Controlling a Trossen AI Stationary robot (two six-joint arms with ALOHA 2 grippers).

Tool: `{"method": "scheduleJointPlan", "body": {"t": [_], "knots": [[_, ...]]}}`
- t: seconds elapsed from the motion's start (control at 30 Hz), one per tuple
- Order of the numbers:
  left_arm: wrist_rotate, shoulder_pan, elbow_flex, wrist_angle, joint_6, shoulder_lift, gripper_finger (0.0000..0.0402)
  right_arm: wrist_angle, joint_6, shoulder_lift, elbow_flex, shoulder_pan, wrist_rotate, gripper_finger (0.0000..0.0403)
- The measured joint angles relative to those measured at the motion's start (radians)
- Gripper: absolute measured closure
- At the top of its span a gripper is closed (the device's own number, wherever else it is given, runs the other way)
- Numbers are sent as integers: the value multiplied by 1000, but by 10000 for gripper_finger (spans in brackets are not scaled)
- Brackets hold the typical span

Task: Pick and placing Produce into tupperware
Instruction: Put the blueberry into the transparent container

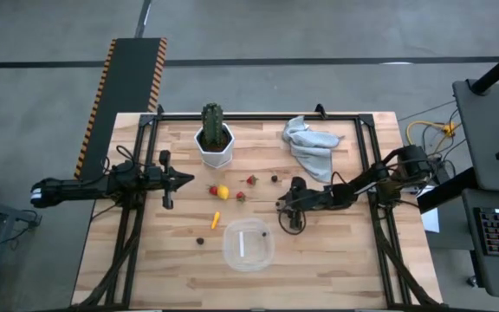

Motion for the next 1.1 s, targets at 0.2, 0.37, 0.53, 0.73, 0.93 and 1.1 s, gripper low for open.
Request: {"method": "scheduleJointPlan", "body": {"t": [0.2,0.37,0.53,0.73,0.93,1.1], "knots": [[0,0,0,0,0,2,402,1,4,19,9,-7,-2,220],[0,0,0,0,0,1,402,-1,3,20,13,-11,-3,220],[0,0,0,0,0,2,402,-2,4,19,13,-12,-3,229],[0,0,0,0,0,2,402,-5,3,19,13,-12,-3,260],[0,0,0,0,0,2,402,-7,4,18,13,-12,-2,310],[0,0,0,0,0,2,402,-6,-1,17,13,-12,0,360]]}}
